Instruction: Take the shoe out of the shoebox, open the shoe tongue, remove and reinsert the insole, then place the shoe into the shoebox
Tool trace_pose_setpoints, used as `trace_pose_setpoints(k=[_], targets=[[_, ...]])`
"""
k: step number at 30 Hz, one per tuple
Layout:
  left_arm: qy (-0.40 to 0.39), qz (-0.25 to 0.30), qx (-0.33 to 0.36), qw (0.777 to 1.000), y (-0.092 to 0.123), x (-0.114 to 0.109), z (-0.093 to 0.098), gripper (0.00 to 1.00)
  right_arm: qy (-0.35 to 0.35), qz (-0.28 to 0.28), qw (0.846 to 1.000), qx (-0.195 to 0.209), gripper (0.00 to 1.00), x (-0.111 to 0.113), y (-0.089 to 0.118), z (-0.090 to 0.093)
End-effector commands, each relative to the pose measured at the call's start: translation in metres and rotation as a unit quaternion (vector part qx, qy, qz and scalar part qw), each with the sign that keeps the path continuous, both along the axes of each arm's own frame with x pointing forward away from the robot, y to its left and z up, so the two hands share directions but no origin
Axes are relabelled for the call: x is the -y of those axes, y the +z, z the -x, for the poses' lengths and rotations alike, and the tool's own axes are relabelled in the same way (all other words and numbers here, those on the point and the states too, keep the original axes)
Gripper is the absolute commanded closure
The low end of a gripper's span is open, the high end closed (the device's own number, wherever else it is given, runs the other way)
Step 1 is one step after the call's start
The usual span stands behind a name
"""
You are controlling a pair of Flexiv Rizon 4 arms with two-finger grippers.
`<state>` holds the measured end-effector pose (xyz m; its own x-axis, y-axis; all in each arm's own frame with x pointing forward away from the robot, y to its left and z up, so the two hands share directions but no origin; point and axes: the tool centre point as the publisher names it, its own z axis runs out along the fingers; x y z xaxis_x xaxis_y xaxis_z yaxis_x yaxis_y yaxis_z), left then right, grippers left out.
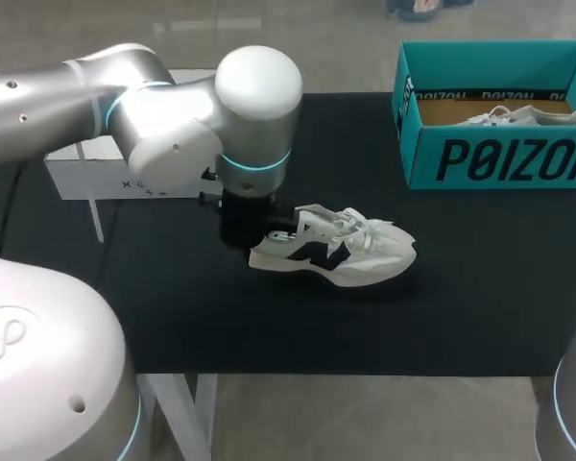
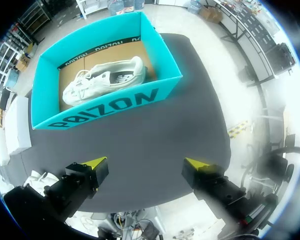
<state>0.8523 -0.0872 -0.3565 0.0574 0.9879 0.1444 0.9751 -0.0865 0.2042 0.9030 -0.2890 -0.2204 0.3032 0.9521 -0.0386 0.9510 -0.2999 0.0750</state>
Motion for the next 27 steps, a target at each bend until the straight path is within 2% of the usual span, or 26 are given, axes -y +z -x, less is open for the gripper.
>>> trace_pose_setpoints(k=[1, 5, 14, 15, 16, 17, 27], targets=[[0.017, -0.011, -0.007, 1.0, -0.01, 0.01, -0.005, 1.0, 0.0, -0.001, 1.0, 0.001, 0.0, 0.0, 0.0, 0.0], [0.038, -0.011, -0.004, 0.999, -0.021, 0.01, -0.006, 1.0, 0.0, -0.001, 1.0, 0.001, 0.0, 0.0, 0.0, 0.0], [0.024, -0.004, -0.025, 0.999, -0.04, 0.023, -0.005, 1.0, 0.0, -0.001, 1.0, 0.001, 0.0, 0.0, 0.0, 0.0], [0.022, -0.002, -0.029, 0.999, -0.04, 0.024, -0.003, 0.91, 0.0, -0.001, 1.0, 0.001, 0.0, 0.0, 0.0, 0.0], [0.02, -0.001, -0.03, 0.999, -0.039, 0.024, -0.002, 0.43, 0.0, -0.001, 1.0, 0.001, 0.0, 0.0, 0.0, 0.0], [0.016, 0.003, -0.032, 0.999, -0.037, 0.024, -0.001, 0.01, 0.0, -0.001, 1.0, 0.001, 0.0, 0.0, 0.0, 0.0], [0.003, 0.071, -0.059, 0.996, 0.003, 0.02, -0.005, 0.0, 0.0, -0.001, 1.0, 0.001, 0.0, 0.0, 0.0, 0.0]])
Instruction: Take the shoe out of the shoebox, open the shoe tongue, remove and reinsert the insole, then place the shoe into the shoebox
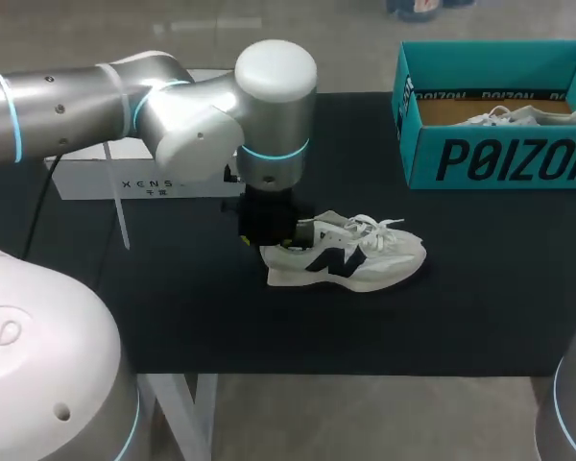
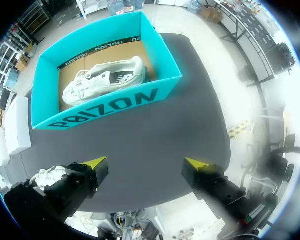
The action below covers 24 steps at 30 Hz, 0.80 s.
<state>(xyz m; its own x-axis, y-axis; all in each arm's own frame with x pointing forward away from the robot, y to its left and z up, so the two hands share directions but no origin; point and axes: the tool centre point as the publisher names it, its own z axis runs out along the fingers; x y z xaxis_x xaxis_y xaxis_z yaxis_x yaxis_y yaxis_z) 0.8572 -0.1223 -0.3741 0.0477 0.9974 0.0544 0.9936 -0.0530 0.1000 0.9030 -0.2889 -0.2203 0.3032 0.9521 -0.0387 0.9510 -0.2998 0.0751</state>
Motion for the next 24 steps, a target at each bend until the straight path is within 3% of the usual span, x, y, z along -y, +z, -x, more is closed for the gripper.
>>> trace_pose_setpoints(k=[1, 4, 8, 10, 13, 15, 24], targets=[[-0.006, 0.04, -0.007, 0.999, 0.025, -0.015, 0.0, 0.0, 0.0, -0.001, 1.0, 0.0, 0.0, 0.0, 0.0, 0.0], [-0.004, 0.073, -0.014, 0.997, 0.041, -0.018, -0.002, 0.0, 0.0, -0.001, 1.0, 0.0, 0.0, 0.0, 0.0, 0.0], [0.012, 0.161, -0.063, 0.985, 0.056, -0.027, -0.009, 0.0, 0.0, -0.001, 1.0, 0.0, 0.0, 0.0, 0.0, 0.0], [0.03, 0.164, -0.061, 0.984, 0.063, -0.032, -0.013, 0.0, 0.0, -0.001, 1.0, 0.0, 0.0, 0.0, 0.0, 0.0], [0.042, 0.209, -0.107, 0.971, 0.073, -0.037, -0.019, 0.0, 0.0, -0.001, 1.0, 0.0, 0.0, 0.0, 0.0, 0.0], [0.01, 0.249, -0.133, 0.959, 0.084, -0.038, -0.021, 0.0, 0.0, -0.001, 1.0, 0.0, 0.0, 0.0, 0.0, 0.0], [0.01, 0.249, -0.133, 0.959, 0.084, -0.038, -0.021, 0.0, 0.0, -0.001, 1.0, 0.0, 0.0, 0.0, 0.0, 0.0]])
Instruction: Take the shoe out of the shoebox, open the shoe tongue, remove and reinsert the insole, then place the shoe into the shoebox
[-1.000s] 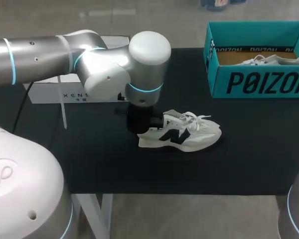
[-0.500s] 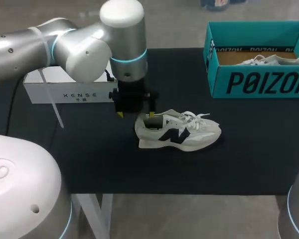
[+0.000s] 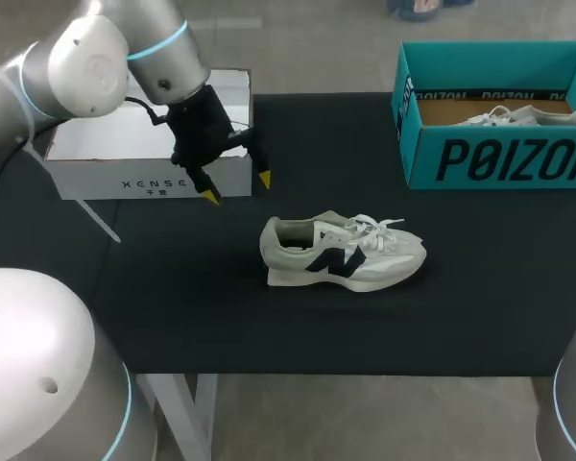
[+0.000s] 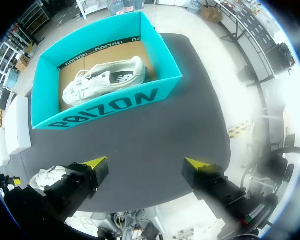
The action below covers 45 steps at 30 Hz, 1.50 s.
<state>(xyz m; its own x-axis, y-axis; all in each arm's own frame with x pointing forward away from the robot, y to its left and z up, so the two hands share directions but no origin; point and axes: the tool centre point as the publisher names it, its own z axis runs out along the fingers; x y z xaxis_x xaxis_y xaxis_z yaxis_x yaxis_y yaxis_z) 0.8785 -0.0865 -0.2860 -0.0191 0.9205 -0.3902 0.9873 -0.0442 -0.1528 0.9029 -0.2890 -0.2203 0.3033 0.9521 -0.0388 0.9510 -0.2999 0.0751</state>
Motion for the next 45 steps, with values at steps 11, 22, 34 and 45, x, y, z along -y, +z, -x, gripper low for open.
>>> trace_pose_setpoints(k=[11, 22, 34, 45], targets=[[0.262, -0.025, -0.063, 0.963, 0.005, -0.008, -0.002, 0.0, 0.0, -0.001, 1.0, 0.0, 0.0, 0.0, 0.0, 0.0], [0.672, 0.045, -0.103, 0.732, 0.017, -0.035, 0.028, 0.0, 0.0, -0.001, 1.0, 0.0, 0.0, 0.0, 0.0, 0.0], [0.793, 0.089, -0.163, 0.58, -0.015, -0.01, 0.03, 0.0, 0.0, -0.001, 1.0, 0.0, 0.0, 0.0, 0.0, 0.0], [0.793, 0.089, -0.212, 0.564, -0.035, -0.004, 0.03, 0.0, 0.0, -0.001, 1.0, 0.0, 0.0, 0.0, 0.0, 0.0]])
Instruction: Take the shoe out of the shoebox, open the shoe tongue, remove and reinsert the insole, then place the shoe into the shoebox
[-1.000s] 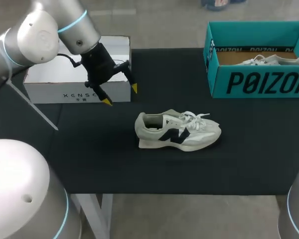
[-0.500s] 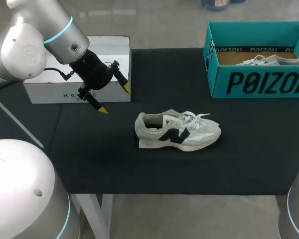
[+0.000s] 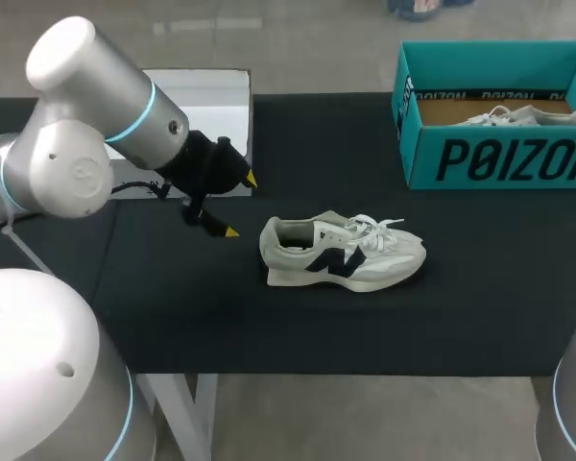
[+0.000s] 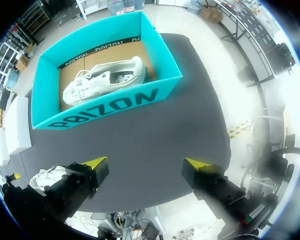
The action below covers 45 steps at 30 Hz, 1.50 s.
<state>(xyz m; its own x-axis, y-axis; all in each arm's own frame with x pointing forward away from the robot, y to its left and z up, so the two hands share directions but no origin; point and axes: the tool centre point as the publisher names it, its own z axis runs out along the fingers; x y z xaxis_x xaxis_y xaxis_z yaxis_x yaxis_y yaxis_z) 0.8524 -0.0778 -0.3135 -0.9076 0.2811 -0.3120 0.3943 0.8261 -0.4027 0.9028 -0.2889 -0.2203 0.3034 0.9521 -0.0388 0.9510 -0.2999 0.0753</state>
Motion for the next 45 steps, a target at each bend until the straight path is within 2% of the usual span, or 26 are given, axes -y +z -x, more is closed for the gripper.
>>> trace_pose_setpoints(k=[1, 9, 16, 17, 21, 26, 32, 37, 43, 45], targets=[[0.351, 0.066, -0.095, 0.929, -0.01, 0.005, 0.004, 0.0, 0.0, -0.001, 1.0, 0.0, 0.0, 0.0, 0.0, 0.0], [0.309, 0.078, -0.119, 0.94, -0.024, 0.016, 0.011, 0.0, 0.0, -0.001, 1.0, 0.0, 0.0, 0.0, 0.0, 0.0], [0.253, 0.108, -0.138, 0.952, -0.044, 0.023, 0.016, 0.0, 0.0, -0.001, 1.0, 0.0, 0.0, 0.0, 0.0, 0.0], [0.251, 0.099, -0.138, 0.953, -0.045, 0.023, 0.017, 0.0, 0.0, -0.001, 1.0, 0.0, 0.0, 0.0, 0.0, 0.0], [0.19, 0.113, -0.131, 0.966, -0.048, 0.026, 0.017, 0.0, 0.0, -0.001, 1.0, 0.0, 0.0, 0.0, 0.0, 0.0], [0.13, 0.085, -0.111, 0.982, -0.049, 0.028, 0.017, 0.0, 0.0, -0.001, 1.0, 0.0, 0.0, 0.0, 0.0, 0.0], [0.146, 0.077, -0.098, 0.981, -0.058, 0.023, 0.016, 0.0, 0.0, -0.001, 1.0, 0.0, 0.0, 0.0, 0.0, 0.0], [0.128, 0.083, -0.1, 0.983, -0.073, 0.025, 0.011, 0.0, 0.0, -0.001, 1.0, 0.0, 0.0, 0.0, 0.0, 0.0], [0.112, 0.097, -0.105, 0.983, -0.083, 0.027, 0.012, 0.0, 0.0, -0.001, 1.0, 0.0, 0.0, 0.0, 0.0, 0.0], [0.115, 0.119, -0.111, 0.98, -0.089, 0.026, 0.012, 0.0, 0.0, -0.001, 1.0, 0.0, 0.0, 0.0, 0.0, 0.0]])
